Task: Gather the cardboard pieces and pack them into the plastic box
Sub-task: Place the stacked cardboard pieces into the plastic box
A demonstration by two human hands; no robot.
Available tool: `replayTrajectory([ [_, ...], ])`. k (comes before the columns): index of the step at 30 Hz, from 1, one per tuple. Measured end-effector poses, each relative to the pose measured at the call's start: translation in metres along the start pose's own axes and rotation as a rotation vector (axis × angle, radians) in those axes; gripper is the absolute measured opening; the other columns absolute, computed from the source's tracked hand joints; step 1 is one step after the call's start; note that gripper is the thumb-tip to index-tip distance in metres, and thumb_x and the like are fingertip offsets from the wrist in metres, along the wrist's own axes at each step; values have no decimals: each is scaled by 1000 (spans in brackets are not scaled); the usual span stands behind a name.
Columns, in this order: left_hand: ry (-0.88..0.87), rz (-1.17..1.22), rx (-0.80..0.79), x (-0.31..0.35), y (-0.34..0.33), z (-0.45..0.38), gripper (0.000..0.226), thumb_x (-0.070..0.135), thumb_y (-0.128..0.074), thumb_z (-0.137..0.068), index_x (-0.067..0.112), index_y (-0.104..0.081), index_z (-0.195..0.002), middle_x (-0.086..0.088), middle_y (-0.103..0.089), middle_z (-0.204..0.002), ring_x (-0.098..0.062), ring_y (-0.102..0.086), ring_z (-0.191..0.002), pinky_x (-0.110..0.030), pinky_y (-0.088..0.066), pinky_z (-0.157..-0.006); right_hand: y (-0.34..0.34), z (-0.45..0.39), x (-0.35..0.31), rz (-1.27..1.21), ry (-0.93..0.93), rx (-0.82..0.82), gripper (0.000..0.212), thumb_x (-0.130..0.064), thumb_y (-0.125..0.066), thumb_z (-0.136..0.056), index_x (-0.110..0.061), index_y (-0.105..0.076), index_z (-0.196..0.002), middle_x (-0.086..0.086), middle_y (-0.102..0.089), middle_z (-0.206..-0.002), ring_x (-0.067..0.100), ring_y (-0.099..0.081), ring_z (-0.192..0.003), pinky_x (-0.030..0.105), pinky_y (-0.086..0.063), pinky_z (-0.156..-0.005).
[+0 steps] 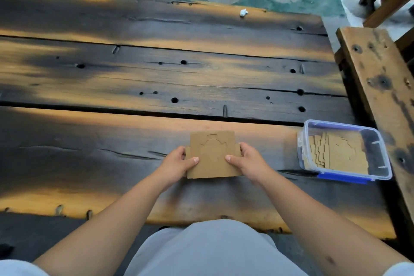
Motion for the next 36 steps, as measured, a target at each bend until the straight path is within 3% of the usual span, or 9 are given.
replayTrajectory([
  [3, -2, 54, 25, 0, 1, 7, 36, 13, -68, -87, 8, -54, -120, -8, -66, -112, -21, -65, -100, -36, -55, -86, -5, 9, -5, -45, -7, 2, 17, -3, -67, -87, -13, -59, -99, 11, -68, -101, 21, -66, -87, 34, -55, -79],
  [8, -32, -1, 70, 6, 9, 9, 32, 14, -69, -85, 12, -58, -116, -4, -68, -108, -17, -66, -95, -29, -54, -80, -12, 21, -11, -85, -12, 21, 18, 1, -65, -87, -12, -58, -99, 16, -68, -106, 27, -66, -92, 41, -55, -85],
  [14, -38, 2, 51, 10, 18, 10, 26, 10, -70, -84, 14, -60, -108, -2, -69, -101, -11, -67, -85, -20, -52, -68, -22, 35, -18, -88, -30, 31, 19, 0, -63, -89, -10, -59, -105, 11, -69, -105, 19, -67, -88, 28, -56, -76],
  [18, -40, -26, 26, 10, 20, 10, 28, 11, -71, -84, 12, -60, -109, -5, -69, -102, -18, -67, -89, -31, -55, -79, -23, 43, -19, -66, -35, 88, 28, 1, -62, -89, 0, -57, -117, 16, -67, -111, 29, -66, -100, 38, -55, -87],
  [22, -42, -74, 10, 9, 23, 10, 24, 14, -72, -83, 17, -60, -104, -2, -68, -99, -18, -67, -90, -36, -55, -86, -26, 48, -17, -51, -33, 144, 25, 2, -63, -88, 0, -58, -112, 17, -67, -109, 24, -65, -91, 31, -55, -78],
  [27, -43, -91, -23, 8, 24, 14, 20, 16, -71, -84, 22, -59, -98, 0, -69, -99, -15, -67, -88, -29, -53, -75, -24, 52, -6, 44, -70, 204, 30, -10, -71, -86, -6, -61, -114, 12, -69, -113, 27, -66, -102, 47, -53, -93],
  [36, -60, -168, -108, 18, -10, 22, 26, 14, -69, -85, 10, -61, -110, -7, -69, -105, -20, -67, -92, -33, -54, -80, 1, 81, 9, 40, -112, 293, 33, -17, -72, -85, -10, -61, -116, 7, -68, -113, 23, -65, -100, 47, -53, -93],
])
Point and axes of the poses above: each hand's wrist, its own z-axis away from the middle knuckle, its own y-axis out of the back of the hand, x = y × z, the point moved 10 cm from there along -z, towards the middle knuckle
